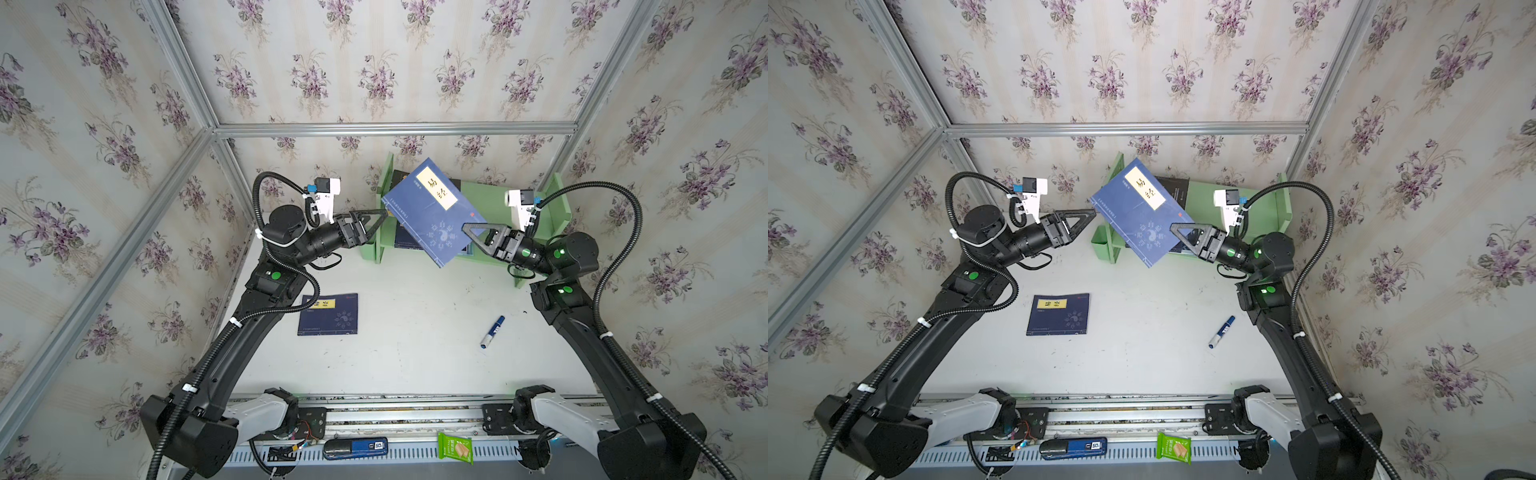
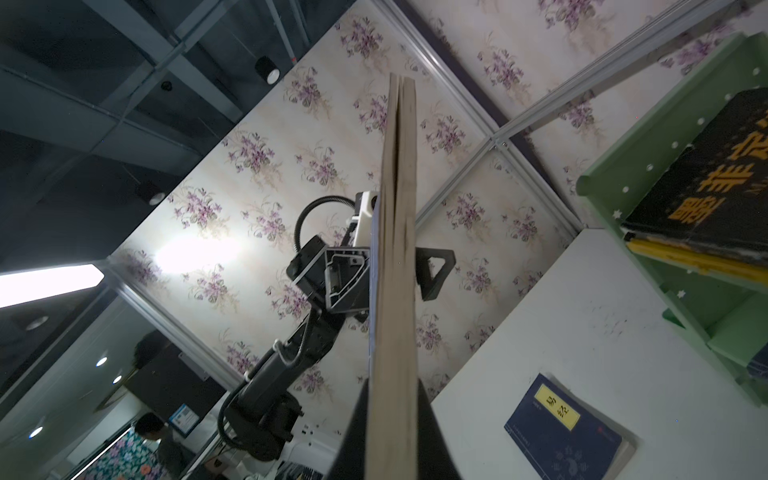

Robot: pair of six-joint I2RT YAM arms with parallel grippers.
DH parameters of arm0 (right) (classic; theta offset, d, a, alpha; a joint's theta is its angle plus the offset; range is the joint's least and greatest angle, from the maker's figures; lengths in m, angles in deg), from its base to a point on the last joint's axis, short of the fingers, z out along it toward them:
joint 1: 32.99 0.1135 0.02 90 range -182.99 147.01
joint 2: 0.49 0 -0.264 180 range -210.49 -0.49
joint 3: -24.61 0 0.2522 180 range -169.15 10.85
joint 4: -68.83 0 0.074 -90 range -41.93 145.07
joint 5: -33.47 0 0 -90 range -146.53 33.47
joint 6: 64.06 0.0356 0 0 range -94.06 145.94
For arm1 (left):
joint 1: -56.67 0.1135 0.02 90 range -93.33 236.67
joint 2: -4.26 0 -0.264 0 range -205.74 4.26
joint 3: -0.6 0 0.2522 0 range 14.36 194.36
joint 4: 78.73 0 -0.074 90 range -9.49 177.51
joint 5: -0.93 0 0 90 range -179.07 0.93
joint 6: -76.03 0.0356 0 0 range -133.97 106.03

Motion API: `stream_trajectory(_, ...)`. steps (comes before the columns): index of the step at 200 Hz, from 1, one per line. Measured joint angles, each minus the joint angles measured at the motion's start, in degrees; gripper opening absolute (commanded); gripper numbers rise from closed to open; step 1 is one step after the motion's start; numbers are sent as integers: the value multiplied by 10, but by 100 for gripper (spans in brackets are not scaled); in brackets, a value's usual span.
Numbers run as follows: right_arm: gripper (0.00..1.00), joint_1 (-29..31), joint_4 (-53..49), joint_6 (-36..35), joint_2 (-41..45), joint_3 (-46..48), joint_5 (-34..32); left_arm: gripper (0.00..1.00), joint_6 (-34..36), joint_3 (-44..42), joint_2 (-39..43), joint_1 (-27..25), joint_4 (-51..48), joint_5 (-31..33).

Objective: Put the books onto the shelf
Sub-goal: 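Lift the dark-blue book with both grippers toward the shelf's top tier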

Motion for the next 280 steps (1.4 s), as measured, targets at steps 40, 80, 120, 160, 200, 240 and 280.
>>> stream_trajectory(40,3,-7,-75,-41,9,-1,51,99,25,5,0,12,-17,-90)
stream_trajectory(80,3,-18,-124,-76,14,-15,76,99,44,-6,23,22,-18,-122)
stream_trajectory(120,3,-23,-158,-100,25,-23,83,99,44,-26,44,57,-21,-122)
stream_trajectory(160,2,-23,-174,-115,30,-23,87,98,28,-23,40,63,-10,-139)
stream_trajectory(200,2,-23,-177,-119,25,-24,89,93,-12,-32,23,57,32,-181)
stream_trajectory(240,2,-23,-162,-107,8,-24,89,79,-42,-24,-2,30,65,-208)
stream_trajectory(280,2,-23,-144,-93,3,-24,90,66,-52,0,-42,6,79,-221)
